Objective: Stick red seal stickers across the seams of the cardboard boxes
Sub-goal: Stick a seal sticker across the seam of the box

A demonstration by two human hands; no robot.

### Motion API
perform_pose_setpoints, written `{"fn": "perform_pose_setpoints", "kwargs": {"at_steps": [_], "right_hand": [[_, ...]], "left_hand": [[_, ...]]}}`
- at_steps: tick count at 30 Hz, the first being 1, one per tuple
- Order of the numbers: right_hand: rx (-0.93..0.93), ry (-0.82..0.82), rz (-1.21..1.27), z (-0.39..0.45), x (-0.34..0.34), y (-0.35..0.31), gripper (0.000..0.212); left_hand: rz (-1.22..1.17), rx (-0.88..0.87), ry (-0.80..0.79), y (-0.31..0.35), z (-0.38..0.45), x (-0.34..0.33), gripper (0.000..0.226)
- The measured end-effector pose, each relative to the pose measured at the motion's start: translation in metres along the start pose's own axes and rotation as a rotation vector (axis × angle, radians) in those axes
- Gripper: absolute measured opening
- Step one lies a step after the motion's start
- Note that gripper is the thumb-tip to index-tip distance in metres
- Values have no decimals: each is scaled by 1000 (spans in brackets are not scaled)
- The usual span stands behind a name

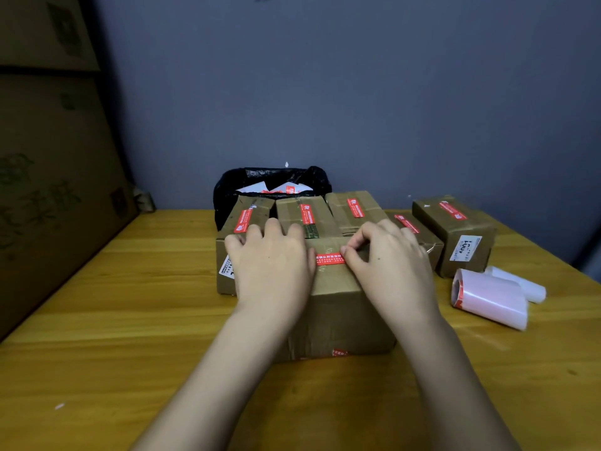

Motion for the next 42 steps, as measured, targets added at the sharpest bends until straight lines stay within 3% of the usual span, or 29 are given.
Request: {"fn": "perform_pose_setpoints", "kwargs": {"at_steps": [14, 21, 23, 26, 28, 30, 33, 42], "right_hand": [[15, 10, 37, -3, -4, 4, 12], [15, 18, 151, -1, 0, 10, 13], [21, 64, 238, -1, 5, 11, 10], [160, 41, 201, -8, 16, 3, 36], [326, -90, 105, -17, 17, -7, 63], [419, -256, 3, -26, 11, -11, 78], [424, -371, -67, -31, 1, -10, 85], [362, -310, -144, -32, -6, -11, 83]], "left_hand": [[30, 27, -22, -3, -1, 2, 37], [-65, 8, 35, -18, -4, 6, 24], [-160, -3, 87, -22, -5, 12, 30], [-299, -125, 94, -18, -12, 26, 51], [-298, -277, -31, -9, -22, 31, 75], [-231, -386, -197, -4, -31, 25, 92], [-124, -408, -323, 1, -31, 15, 98], [-62, -303, -231, 11, -34, -3, 81]]}}
Point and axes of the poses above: each hand's wrist, its own z-axis towards the middle knuckle, its own x-axis out of the back of the hand, y = z × x, the point moved 3 cm from there along z, towards the middle knuckle, and after that the axes turned 9 degrees about y, right-handed, at the moved point
